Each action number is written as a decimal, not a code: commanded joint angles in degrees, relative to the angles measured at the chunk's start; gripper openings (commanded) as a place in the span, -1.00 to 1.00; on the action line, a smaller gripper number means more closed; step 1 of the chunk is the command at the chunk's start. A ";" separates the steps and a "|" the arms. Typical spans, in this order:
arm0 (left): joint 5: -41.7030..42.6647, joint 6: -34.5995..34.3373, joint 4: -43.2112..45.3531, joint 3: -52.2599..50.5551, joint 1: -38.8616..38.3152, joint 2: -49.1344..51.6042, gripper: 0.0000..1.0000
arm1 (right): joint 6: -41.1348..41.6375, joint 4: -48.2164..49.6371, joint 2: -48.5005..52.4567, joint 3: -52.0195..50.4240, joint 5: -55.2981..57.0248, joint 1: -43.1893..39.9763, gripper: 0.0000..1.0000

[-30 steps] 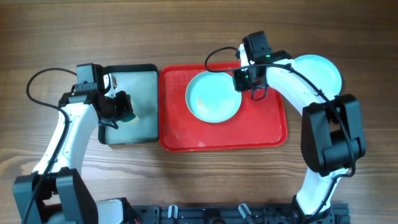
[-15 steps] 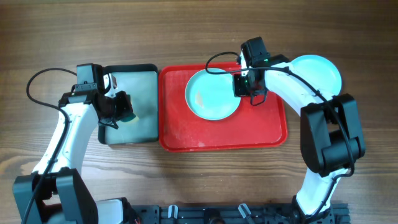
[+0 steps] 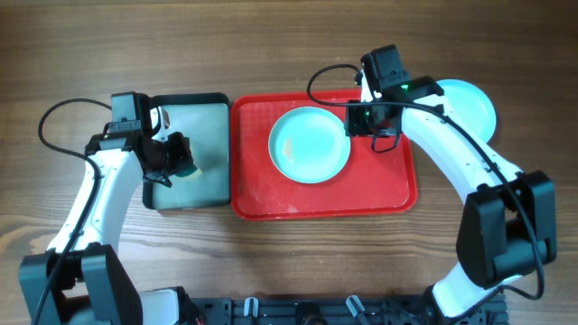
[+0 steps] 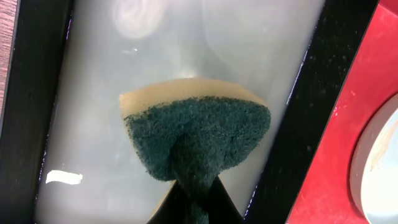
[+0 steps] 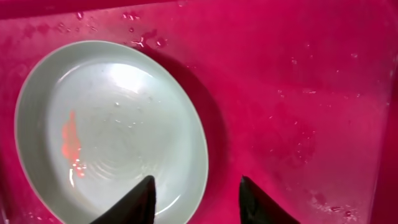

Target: Clean dirty plates on tray and stack at the side

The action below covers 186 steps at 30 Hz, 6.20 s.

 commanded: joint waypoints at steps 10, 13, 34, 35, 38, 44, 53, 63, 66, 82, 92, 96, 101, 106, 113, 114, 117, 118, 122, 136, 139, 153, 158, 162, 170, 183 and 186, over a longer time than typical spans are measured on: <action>0.76 -0.13 0.61 -0.24 0.02 -0.68 -0.88 | -2.32 2.69 9.66 -0.17 -1.51 0.33 -0.52; 0.74 -0.13 0.61 -0.24 0.02 -0.68 -0.88 | -2.29 3.58 10.97 -0.17 -1.11 0.35 -0.66; -11.17 14.62 -3.15 19.26 -8.81 0.33 -0.92 | 3.37 2.05 11.06 -0.17 -9.07 4.70 -0.91; -9.94 15.10 -3.50 20.52 -10.60 0.50 -0.92 | 3.87 2.05 11.06 -0.17 -8.94 5.09 -0.91; -1.75 14.82 -3.52 21.00 -15.89 0.96 -0.92 | 3.87 2.54 11.06 -0.17 -8.92 5.75 -0.91; 2.95 11.37 -4.92 20.96 -22.25 5.97 -0.92 | 3.85 2.73 11.06 -0.17 -8.87 5.75 -0.91; 2.93 10.08 -4.81 20.96 -25.99 14.21 -0.92 | 3.87 2.71 11.06 -0.17 -8.94 5.75 -0.91; 2.89 7.98 -2.71 20.94 -25.99 19.54 -0.92 | 3.89 2.93 11.08 -0.17 -8.92 5.75 -0.92; 2.69 7.06 -2.40 20.94 -25.99 21.68 -0.92 | 3.87 2.93 11.08 -0.17 -8.92 5.75 -0.91; 22.99 0.07 8.48 14.03 -26.93 27.50 -0.92 | 3.85 2.69 11.08 -0.17 -8.92 5.75 -0.91; 17.09 -0.22 4.66 14.05 -26.84 10.47 -0.92 | 3.69 2.05 11.08 -0.17 -8.02 5.73 -0.91; 3.72 -2.36 -2.67 14.03 -26.84 6.43 -0.92 | 3.69 3.19 11.08 -0.17 -8.02 5.75 -0.89; 1.27 -7.54 -0.20 9.29 -26.88 9.14 -0.92 | 3.80 4.39 11.08 -0.17 -8.07 5.75 -0.89; 1.09 -8.44 10.51 4.00 -26.88 9.75 -0.92 | 3.78 4.37 11.08 -0.17 -8.07 5.75 -0.89; 1.18 -10.95 15.93 -0.15 -26.99 12.20 -0.92 | 3.82 4.42 11.08 -0.17 -8.07 5.75 -0.92; 1.16 -12.90 16.04 -0.17 -26.99 13.09 -0.92 | 3.80 4.37 11.08 -0.17 -8.07 5.75 -0.91; 1.25 -18.51 15.08 -0.48 -26.99 16.59 -0.92 | 3.80 3.96 11.08 -0.17 -8.07 5.75 -0.91; 3.87 -18.64 16.28 -0.48 -26.99 17.94 -0.92 | 3.80 4.00 11.08 -0.17 -8.07 5.75 -0.91; 20.20 -18.58 24.26 -0.46 -26.64 18.21 -0.92 | 3.78 3.98 11.08 -0.17 -8.07 5.75 -0.91; 2.62 -9.86 15.43 2.40 -24.26 5.81 -0.89 | 3.74 4.48 11.08 -0.17 -8.07 5.75 -0.91; 2.67 -8.87 17.46 2.40 -24.26 10.99 -0.91 | 3.74 4.59 11.08 -0.17 -8.07 5.75 -0.92; 6.97 -12.61 21.90 2.40 -24.74 20.83 -0.92 | 3.67 5.03 11.08 -0.17 -10.43 5.75 -0.91; 15.45 -12.63 24.94 2.43 -25.90 24.30 -0.92 | 3.67 5.05 11.08 -0.17 -10.43 5.75 -0.91; 23.19 -15.67 30.29 2.43 -28.89 24.46 -0.86 | 3.67 5.05 11.08 -0.17 -10.43 5.75 -0.91; 26.21 -19.06 29.53 7.96 -26.47 16.13 -0.92 | 3.69 5.86 11.06 -0.17 -10.40 5.68 -0.35; 9.53 0.90 -3.34 10.03 6.73 -0.26 -0.92 | 3.85 6.16 11.08 -0.17 -10.38 5.70 -0.17; 7.34 7.32 -4.72 9.20 5.81 0.85 -0.92 | 3.89 6.29 11.08 -0.17 -10.19 5.70 -0.24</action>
